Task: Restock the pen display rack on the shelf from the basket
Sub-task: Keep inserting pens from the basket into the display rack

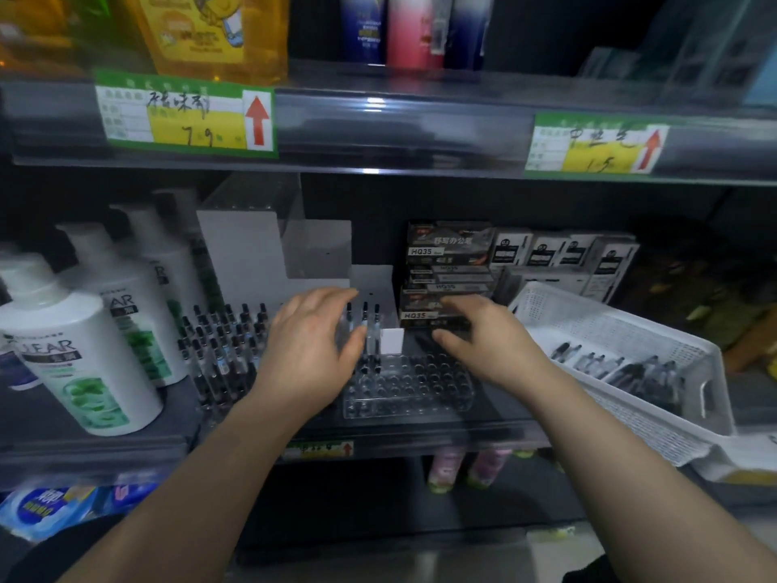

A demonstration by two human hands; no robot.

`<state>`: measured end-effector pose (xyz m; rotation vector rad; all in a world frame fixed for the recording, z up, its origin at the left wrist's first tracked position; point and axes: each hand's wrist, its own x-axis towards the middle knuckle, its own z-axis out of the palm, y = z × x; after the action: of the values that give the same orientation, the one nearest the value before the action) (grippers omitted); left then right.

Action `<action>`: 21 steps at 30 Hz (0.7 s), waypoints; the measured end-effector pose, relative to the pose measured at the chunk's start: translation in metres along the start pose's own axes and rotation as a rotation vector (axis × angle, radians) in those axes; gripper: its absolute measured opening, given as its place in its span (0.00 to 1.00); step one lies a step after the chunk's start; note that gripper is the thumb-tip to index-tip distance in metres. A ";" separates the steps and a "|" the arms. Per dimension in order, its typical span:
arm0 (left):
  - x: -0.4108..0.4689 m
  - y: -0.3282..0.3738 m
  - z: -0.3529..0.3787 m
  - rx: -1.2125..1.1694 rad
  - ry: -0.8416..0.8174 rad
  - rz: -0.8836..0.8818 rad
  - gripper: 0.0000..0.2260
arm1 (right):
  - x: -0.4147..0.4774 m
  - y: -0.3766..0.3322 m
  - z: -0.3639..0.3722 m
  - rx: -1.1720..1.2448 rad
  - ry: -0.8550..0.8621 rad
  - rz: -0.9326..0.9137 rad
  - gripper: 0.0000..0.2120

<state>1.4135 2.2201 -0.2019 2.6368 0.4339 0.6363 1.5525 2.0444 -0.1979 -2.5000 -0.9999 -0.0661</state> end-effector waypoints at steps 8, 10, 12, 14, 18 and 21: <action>0.022 0.055 0.027 -0.006 -0.042 0.144 0.22 | -0.042 0.060 -0.052 -0.024 0.066 0.192 0.24; 0.028 0.073 0.038 -0.011 -0.058 0.185 0.22 | -0.052 0.075 -0.066 -0.024 0.076 0.255 0.24; 0.035 0.092 0.050 -0.015 -0.075 0.221 0.21 | -0.061 0.090 -0.079 -0.009 0.090 0.308 0.24; 0.043 0.111 0.062 -0.024 -0.101 0.246 0.21 | -0.069 0.104 -0.092 0.013 0.099 0.359 0.23; 0.061 0.149 0.085 -0.054 -0.189 0.287 0.22 | -0.083 0.134 -0.114 0.011 0.120 0.443 0.22; 0.077 0.173 0.106 -0.069 -0.298 0.309 0.22 | -0.091 0.156 -0.121 0.039 0.136 0.511 0.22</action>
<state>1.5662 2.0665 -0.1847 2.6938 -0.0832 0.3282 1.6034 1.8353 -0.1672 -2.5943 -0.2871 -0.0567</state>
